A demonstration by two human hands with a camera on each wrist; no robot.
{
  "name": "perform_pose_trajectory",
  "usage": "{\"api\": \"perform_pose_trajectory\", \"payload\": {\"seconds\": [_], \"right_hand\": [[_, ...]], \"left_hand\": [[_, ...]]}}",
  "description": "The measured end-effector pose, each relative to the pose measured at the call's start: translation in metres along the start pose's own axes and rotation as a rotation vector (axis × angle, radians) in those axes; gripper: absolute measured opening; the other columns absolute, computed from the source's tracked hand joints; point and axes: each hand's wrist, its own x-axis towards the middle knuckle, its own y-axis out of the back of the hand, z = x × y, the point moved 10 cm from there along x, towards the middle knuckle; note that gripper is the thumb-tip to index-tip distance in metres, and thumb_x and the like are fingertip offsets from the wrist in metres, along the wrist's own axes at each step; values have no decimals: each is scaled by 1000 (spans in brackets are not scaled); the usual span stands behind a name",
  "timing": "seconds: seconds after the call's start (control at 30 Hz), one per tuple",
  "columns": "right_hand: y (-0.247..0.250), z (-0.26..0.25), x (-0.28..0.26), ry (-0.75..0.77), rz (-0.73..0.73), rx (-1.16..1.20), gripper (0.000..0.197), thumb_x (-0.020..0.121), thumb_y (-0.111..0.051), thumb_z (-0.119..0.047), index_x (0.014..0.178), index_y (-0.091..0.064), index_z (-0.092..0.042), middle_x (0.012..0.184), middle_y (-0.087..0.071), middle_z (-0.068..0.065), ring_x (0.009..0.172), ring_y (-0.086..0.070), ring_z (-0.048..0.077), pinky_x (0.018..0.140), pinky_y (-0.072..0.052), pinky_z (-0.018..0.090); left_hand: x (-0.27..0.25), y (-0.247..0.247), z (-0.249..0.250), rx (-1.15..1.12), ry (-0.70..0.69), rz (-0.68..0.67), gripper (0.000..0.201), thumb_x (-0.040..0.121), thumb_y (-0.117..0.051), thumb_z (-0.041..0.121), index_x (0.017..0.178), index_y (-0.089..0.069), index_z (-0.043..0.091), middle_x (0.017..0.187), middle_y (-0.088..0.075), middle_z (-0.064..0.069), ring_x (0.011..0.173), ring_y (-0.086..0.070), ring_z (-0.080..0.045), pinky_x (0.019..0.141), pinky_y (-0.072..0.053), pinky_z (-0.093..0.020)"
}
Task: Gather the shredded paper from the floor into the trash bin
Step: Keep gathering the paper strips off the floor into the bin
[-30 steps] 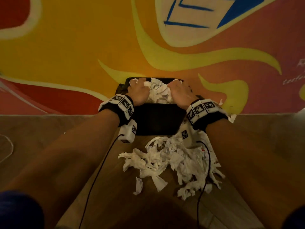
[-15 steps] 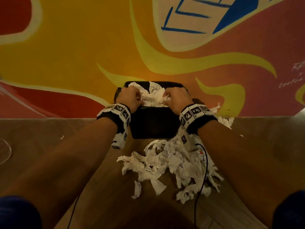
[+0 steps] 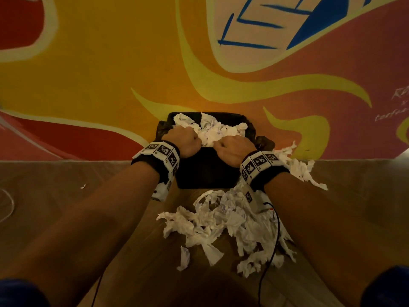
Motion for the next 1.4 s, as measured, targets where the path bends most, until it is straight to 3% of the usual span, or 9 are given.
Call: {"api": "perform_pose_trajectory", "payload": {"seconds": [0.3, 0.43, 0.63, 0.73, 0.8, 0.93, 1.1, 1.27, 1.4], "right_hand": [[-13, 11, -5, 20, -91, 38, 39, 97, -28, -40, 112, -62, -27, 121, -62, 3, 103, -56, 26, 94, -41, 44], [-2, 9, -11, 101, 48, 94, 41, 95, -39, -37, 131, -55, -28, 137, -54, 1, 121, -52, 23, 99, -43, 42], [17, 12, -37, 167, 359, 139, 41, 91, -48, -32, 131, -53, -25, 134, -46, 6, 116, -46, 27, 98, -39, 43], [35, 2, -64, 226, 627, 117, 31, 84, -53, -26, 113, -61, -18, 113, -52, 6, 95, -49, 24, 79, -41, 37], [32, -10, -77, 315, 683, 158, 19, 82, -54, -19, 98, -63, -13, 97, -53, 5, 83, -48, 21, 69, -38, 33], [-40, -27, -70, 360, 178, 346, 9, 84, -54, -14, 91, -60, -15, 84, -49, -5, 69, -44, 7, 64, -35, 24], [-136, -30, -85, 257, -298, 194, 26, 90, -54, -24, 116, -58, -21, 116, -53, 0, 110, -51, 20, 90, -42, 30], [-184, -40, -103, 264, -412, -17, 62, 88, -58, -41, 144, -33, -31, 144, -33, 5, 133, -31, 29, 108, -33, 45], [-206, -40, -110, 235, -389, -190, 60, 91, -58, -33, 144, -31, -30, 148, -31, 6, 137, -23, 34, 111, -27, 49]], "left_hand": [[-2, -25, -6, 68, 52, -148, 48, 95, -23, 53, 83, -52, 16, 90, -53, -10, 79, -53, -27, 72, -41, -34], [-9, 0, -5, -135, -5, 85, 41, 93, -43, 39, 61, -48, 14, 63, -49, -6, 61, -49, -29, 53, -34, -27], [-54, 48, -6, -151, -199, 648, 36, 85, -47, 33, 104, -73, 16, 110, -68, -4, 105, -53, -27, 92, -39, -37], [-81, 55, -7, -308, -361, 805, 24, 81, -57, 20, 98, -71, 9, 97, -64, -4, 95, -52, -20, 82, -37, -24], [-85, 40, -10, -479, -433, 690, 13, 80, -59, 15, 83, -69, 8, 81, -63, 1, 73, -53, -9, 68, -39, -14], [-77, -39, -27, -503, -270, 258, 12, 82, -60, 19, 74, -68, 17, 68, -65, 1, 62, -57, -9, 59, -46, -21], [-89, -154, -60, -187, -145, -258, 24, 90, -59, 21, 112, -65, 29, 122, -61, 6, 105, -56, -9, 94, -46, -30], [-123, -223, -86, -60, -19, -477, 65, 83, -62, 52, 141, -37, 38, 149, -35, 2, 134, -37, -23, 111, -34, -39], [-135, -240, -90, -86, 51, -447, 42, 89, -60, 40, 129, -52, 32, 140, -45, -3, 125, -46, -24, 103, -41, -35]]}}
